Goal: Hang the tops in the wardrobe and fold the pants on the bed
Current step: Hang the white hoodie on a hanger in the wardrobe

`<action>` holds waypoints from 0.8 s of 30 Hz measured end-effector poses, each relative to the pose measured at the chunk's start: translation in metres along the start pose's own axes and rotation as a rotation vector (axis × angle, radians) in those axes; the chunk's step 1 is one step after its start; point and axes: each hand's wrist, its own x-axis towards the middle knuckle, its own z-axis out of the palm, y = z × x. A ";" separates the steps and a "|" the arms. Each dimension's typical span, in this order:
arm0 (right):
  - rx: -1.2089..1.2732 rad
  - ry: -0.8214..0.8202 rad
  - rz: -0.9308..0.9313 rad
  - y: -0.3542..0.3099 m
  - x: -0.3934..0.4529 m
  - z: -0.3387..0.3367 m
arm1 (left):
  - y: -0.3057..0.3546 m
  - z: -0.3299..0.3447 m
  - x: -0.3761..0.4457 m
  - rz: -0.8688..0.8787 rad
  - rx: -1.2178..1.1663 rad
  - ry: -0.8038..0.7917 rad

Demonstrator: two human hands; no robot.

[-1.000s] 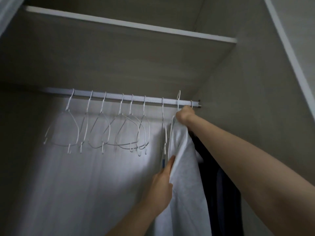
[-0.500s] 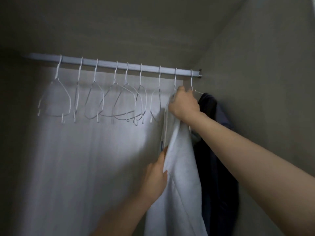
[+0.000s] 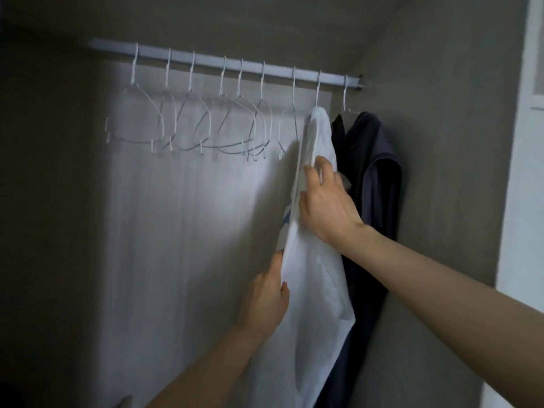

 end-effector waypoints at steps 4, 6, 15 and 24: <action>-0.004 -0.057 -0.033 -0.012 -0.043 -0.007 | 0.005 -0.011 -0.040 -0.111 -0.048 -0.049; 0.031 -0.069 -0.057 -0.019 -0.068 -0.008 | 0.008 -0.024 -0.064 -0.151 -0.019 -0.084; 0.471 -0.143 -0.284 -0.069 -0.203 -0.013 | 0.041 -0.099 -0.199 -0.452 0.107 -0.096; 0.931 -0.239 -0.659 -0.131 -0.367 -0.068 | 0.176 -0.167 -0.427 -0.815 0.309 0.295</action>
